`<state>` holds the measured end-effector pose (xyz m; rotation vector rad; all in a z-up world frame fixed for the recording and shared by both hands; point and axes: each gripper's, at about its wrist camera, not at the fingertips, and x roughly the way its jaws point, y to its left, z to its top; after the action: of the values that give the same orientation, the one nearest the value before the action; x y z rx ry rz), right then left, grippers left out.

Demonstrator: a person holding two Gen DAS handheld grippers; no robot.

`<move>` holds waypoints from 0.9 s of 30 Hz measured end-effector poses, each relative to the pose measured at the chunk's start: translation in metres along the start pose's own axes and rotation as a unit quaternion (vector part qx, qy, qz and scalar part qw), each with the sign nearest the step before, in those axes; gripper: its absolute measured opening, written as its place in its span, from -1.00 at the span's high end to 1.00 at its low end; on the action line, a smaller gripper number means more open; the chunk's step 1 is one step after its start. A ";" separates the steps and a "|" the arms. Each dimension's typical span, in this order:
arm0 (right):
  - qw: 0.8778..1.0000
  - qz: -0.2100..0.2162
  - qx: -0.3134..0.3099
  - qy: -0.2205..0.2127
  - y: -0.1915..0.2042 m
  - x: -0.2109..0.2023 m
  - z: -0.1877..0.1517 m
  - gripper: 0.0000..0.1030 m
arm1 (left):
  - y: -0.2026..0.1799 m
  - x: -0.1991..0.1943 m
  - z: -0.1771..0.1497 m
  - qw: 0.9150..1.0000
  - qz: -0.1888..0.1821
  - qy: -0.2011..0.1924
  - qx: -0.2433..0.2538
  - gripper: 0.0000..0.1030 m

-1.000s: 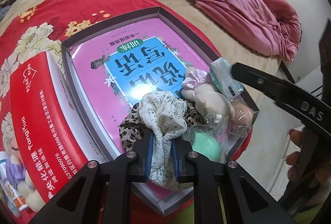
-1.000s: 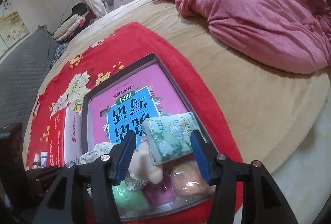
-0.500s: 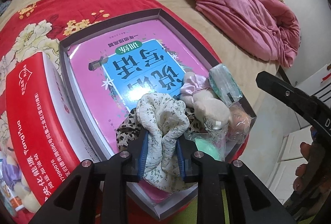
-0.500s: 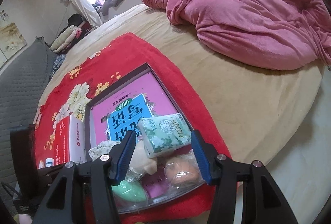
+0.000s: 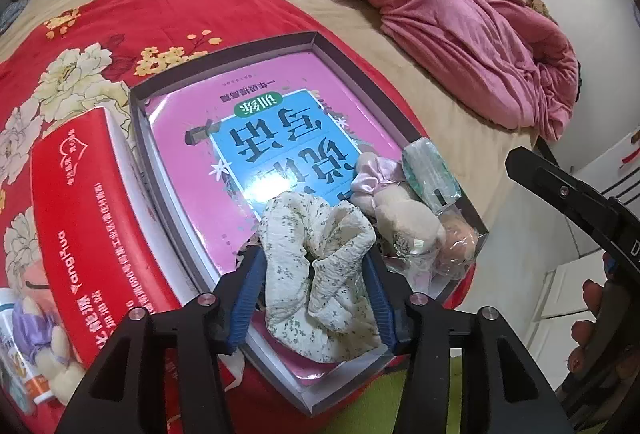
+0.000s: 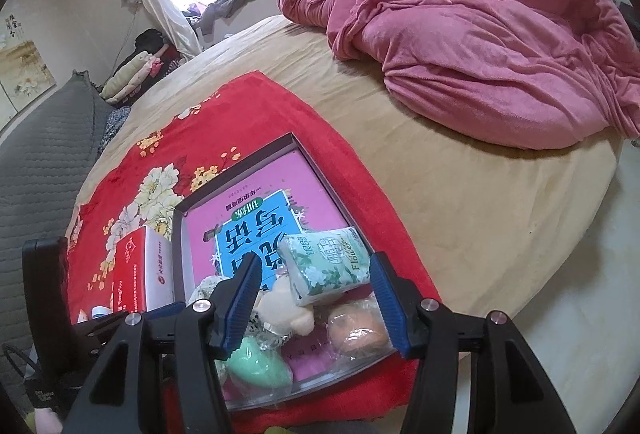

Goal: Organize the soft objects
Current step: 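Lower the scrunchie into the tray and open the left gripper while the right releases the tissue pack, then withdraw both grippers from the tray toward the remaining items on the bedspread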

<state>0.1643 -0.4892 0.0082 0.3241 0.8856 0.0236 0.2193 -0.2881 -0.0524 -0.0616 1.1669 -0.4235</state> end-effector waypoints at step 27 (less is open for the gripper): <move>0.999 -0.014 -0.027 -0.024 0.028 -0.035 0.003 -0.34 | 0.002 -0.052 -0.008 0.999 0.004 -0.042 0.007 -0.44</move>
<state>0.1479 -0.4683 0.0446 0.2606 0.8395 0.0135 0.1953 -0.2669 -0.0108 -0.0623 1.0805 -0.4174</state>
